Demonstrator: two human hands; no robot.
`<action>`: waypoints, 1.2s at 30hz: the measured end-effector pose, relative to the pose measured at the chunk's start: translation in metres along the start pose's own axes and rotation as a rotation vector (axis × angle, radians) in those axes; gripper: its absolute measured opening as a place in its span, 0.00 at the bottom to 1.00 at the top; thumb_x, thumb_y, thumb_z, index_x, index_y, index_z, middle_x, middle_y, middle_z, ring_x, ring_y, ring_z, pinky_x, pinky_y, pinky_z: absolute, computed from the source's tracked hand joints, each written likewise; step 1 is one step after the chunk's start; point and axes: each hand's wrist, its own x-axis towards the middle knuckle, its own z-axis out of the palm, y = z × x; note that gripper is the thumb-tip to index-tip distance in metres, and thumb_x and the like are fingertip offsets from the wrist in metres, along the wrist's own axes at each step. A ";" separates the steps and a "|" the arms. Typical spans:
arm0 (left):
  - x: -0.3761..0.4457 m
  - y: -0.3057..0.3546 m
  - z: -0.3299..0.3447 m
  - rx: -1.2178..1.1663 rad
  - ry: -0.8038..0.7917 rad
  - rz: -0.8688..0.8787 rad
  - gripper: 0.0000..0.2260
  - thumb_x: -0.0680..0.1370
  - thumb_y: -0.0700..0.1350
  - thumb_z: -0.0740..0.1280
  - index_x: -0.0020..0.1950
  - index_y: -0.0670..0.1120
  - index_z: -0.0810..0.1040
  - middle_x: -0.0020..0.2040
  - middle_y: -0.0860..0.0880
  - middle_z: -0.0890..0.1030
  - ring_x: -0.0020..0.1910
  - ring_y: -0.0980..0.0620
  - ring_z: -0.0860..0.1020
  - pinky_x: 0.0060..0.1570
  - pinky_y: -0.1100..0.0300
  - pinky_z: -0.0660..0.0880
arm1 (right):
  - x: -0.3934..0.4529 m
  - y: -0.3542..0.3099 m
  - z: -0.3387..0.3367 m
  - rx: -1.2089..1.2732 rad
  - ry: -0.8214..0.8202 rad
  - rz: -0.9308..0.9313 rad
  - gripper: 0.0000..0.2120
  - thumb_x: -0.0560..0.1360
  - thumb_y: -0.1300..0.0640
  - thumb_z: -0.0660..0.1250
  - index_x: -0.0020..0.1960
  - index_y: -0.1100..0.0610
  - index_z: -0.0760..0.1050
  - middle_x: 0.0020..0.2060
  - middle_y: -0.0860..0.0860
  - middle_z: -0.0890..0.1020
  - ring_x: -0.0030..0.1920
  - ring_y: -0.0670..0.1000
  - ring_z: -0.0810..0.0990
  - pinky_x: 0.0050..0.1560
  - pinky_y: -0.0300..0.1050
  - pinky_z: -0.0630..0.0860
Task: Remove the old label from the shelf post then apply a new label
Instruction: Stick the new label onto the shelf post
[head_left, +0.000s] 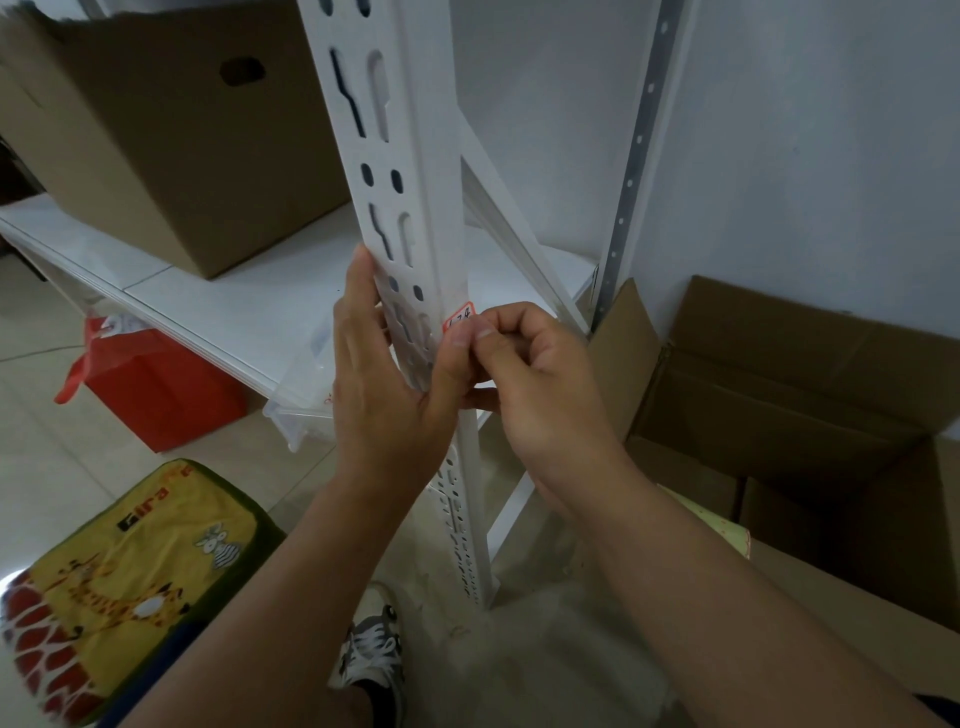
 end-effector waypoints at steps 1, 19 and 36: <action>0.000 0.001 -0.001 0.006 0.000 -0.005 0.36 0.78 0.62 0.61 0.76 0.38 0.56 0.66 0.59 0.63 0.61 0.53 0.73 0.54 0.55 0.78 | 0.000 0.000 0.000 -0.004 0.001 -0.001 0.06 0.80 0.59 0.61 0.47 0.60 0.76 0.37 0.52 0.82 0.36 0.45 0.82 0.38 0.39 0.81; 0.007 0.006 -0.008 -0.013 -0.018 -0.086 0.34 0.73 0.51 0.72 0.71 0.40 0.61 0.59 0.48 0.73 0.55 0.50 0.79 0.47 0.71 0.77 | -0.002 0.002 -0.003 0.021 0.025 0.061 0.09 0.80 0.58 0.61 0.50 0.63 0.75 0.35 0.53 0.82 0.33 0.45 0.81 0.36 0.38 0.81; 0.018 0.007 -0.011 0.080 -0.055 -0.036 0.32 0.72 0.53 0.73 0.67 0.42 0.61 0.55 0.50 0.73 0.46 0.51 0.81 0.43 0.69 0.79 | -0.006 0.005 -0.010 0.010 0.034 0.084 0.07 0.80 0.58 0.60 0.50 0.60 0.76 0.31 0.51 0.81 0.34 0.47 0.82 0.38 0.40 0.81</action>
